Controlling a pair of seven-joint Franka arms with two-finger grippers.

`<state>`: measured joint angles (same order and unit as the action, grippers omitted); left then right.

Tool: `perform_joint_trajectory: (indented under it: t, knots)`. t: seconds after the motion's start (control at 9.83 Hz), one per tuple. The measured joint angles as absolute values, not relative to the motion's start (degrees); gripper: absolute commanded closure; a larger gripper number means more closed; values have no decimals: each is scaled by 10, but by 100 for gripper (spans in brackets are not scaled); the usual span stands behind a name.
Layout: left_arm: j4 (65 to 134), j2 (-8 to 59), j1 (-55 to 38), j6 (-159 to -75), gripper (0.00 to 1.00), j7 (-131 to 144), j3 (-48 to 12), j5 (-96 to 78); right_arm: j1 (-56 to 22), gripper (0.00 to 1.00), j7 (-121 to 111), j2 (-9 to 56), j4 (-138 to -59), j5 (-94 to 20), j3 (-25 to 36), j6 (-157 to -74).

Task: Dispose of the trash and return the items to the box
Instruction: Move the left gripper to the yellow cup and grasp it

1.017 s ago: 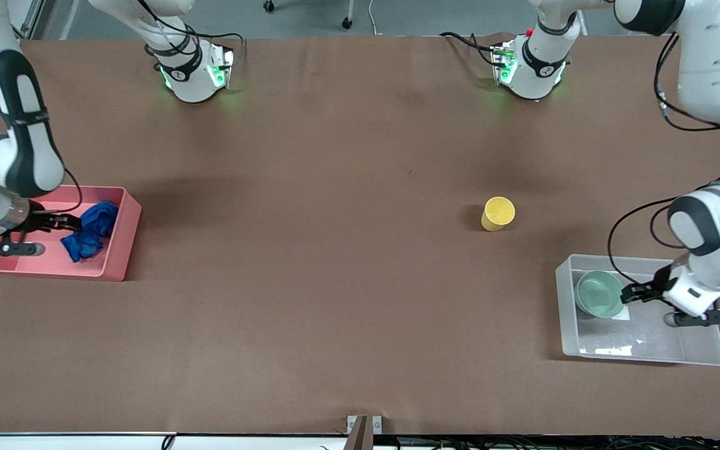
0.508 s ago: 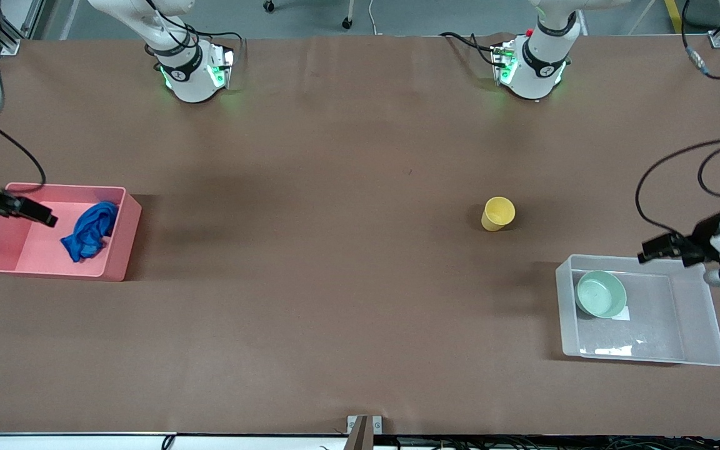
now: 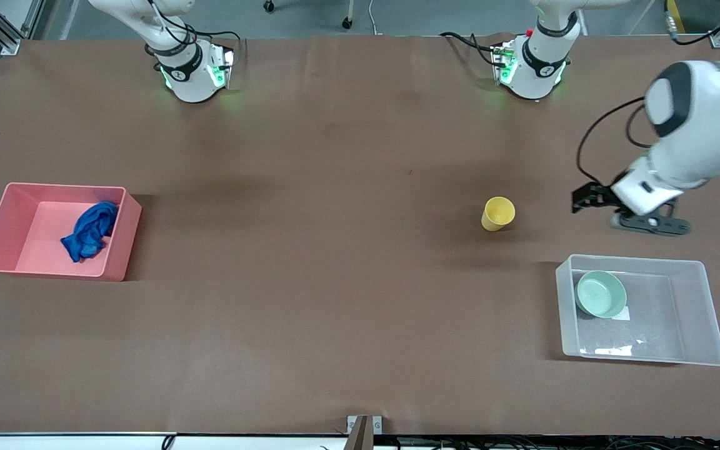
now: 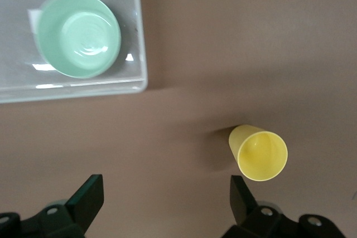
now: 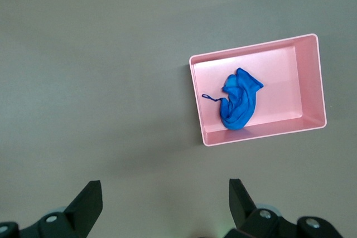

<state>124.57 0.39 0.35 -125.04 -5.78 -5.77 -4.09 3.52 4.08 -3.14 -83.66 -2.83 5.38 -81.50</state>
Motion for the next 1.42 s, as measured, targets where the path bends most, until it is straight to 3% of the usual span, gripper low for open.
perform_joint_trajectory:
  t: [0.2, 0.41, 0.51, 0.61, 0.71, 0.81, 1.42]
  knots:
    - [1347, 5, 1, -1382, 0, -26, -98, -40, 35, 0, 40, -23, -828, -21, 50, -815]
    - [1405, 31, -1, -1464, 8, -20, -131, -40, 36, 0, 38, -18, -828, -20, 49, -815]
    - [1410, 54, -2, -1486, 30, -20, -139, -40, 36, 0, 36, -17, -828, -20, 48, -815]
    - [1409, 78, -2, -1504, 61, -20, -144, -40, 36, 0, 34, -16, -828, -20, 47, -815]
    - [1409, 100, -3, -1523, 86, -20, -146, -40, 36, 0, 32, -15, -829, -20, 47, -815]
    - [1409, 116, -5, -1537, 97, -20, -147, -40, 36, 0, 27, -14, -830, -15, 46, -815]
    - [1392, 112, -5, -1547, 100, -21, -148, -40, 36, 0, 4, -9, -833, 7, 43, -832]
